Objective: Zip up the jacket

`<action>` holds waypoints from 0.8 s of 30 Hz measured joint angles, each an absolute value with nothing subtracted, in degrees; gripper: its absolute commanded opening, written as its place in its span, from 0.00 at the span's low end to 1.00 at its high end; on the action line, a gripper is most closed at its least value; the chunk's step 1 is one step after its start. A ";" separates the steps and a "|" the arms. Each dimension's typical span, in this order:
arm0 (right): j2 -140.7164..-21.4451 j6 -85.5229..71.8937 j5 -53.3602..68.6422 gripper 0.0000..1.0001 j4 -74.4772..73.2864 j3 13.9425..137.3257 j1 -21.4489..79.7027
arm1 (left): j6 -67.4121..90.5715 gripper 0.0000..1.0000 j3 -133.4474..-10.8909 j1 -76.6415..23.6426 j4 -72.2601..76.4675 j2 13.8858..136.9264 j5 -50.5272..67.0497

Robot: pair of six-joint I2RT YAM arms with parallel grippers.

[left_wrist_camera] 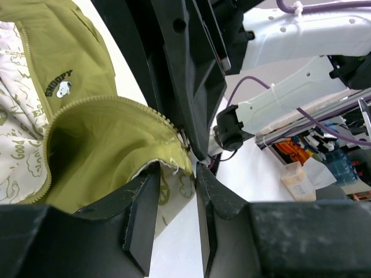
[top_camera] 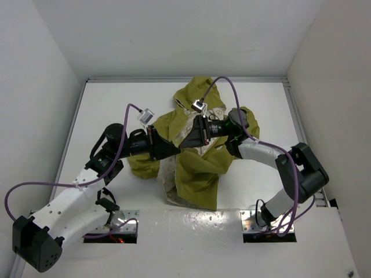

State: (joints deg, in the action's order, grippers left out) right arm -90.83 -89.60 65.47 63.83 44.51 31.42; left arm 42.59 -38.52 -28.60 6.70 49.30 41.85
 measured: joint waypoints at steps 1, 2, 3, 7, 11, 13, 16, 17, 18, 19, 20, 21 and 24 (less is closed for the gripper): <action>-90.83 -89.60 65.41 0.00 63.81 44.51 31.59 | 42.63 0.34 -38.52 -28.64 6.85 49.36 41.67; -90.83 -89.60 65.32 0.00 63.83 44.51 31.77 | 42.68 0.28 -38.52 -28.64 6.98 49.43 41.39; -90.83 -89.58 65.12 0.00 63.83 44.51 31.83 | 42.81 0.20 -38.52 -28.64 7.09 49.52 41.28; -90.94 -89.49 65.04 0.00 63.83 44.51 31.66 | 43.07 0.00 -38.57 -28.73 7.38 49.80 40.69; -91.05 -89.38 64.73 0.00 63.86 44.49 31.62 | 42.46 0.00 -38.79 -28.58 6.11 49.15 40.23; -91.31 -89.60 64.31 0.00 64.14 44.49 31.79 | 41.71 0.00 -38.85 -28.32 4.54 47.79 39.68; -92.27 -90.37 62.81 0.00 65.10 44.49 32.95 | 39.62 0.00 -39.03 -27.51 0.84 45.12 38.74; -92.71 -90.76 62.50 0.00 65.69 44.49 33.28 | 38.81 0.00 -39.33 -27.24 -0.82 44.36 38.37; -93.21 -91.33 61.98 0.00 66.39 44.49 33.52 | 37.93 0.00 -39.75 -27.09 -2.35 43.81 37.93; -93.76 -91.83 61.60 0.00 66.92 44.49 33.56 | 37.04 0.00 -40.32 -26.74 -4.34 43.31 37.36; -94.24 -92.31 61.41 0.00 67.11 44.49 33.56 | 36.16 0.00 -40.80 -26.30 -5.96 42.96 36.88; -94.72 -92.55 61.21 0.00 67.11 44.42 33.50 | 35.40 0.00 -41.45 -25.76 -7.07 42.54 36.73; -96.79 -94.67 59.88 0.00 67.92 44.21 33.74 | 33.30 0.00 -43.27 -24.67 -10.52 41.80 34.87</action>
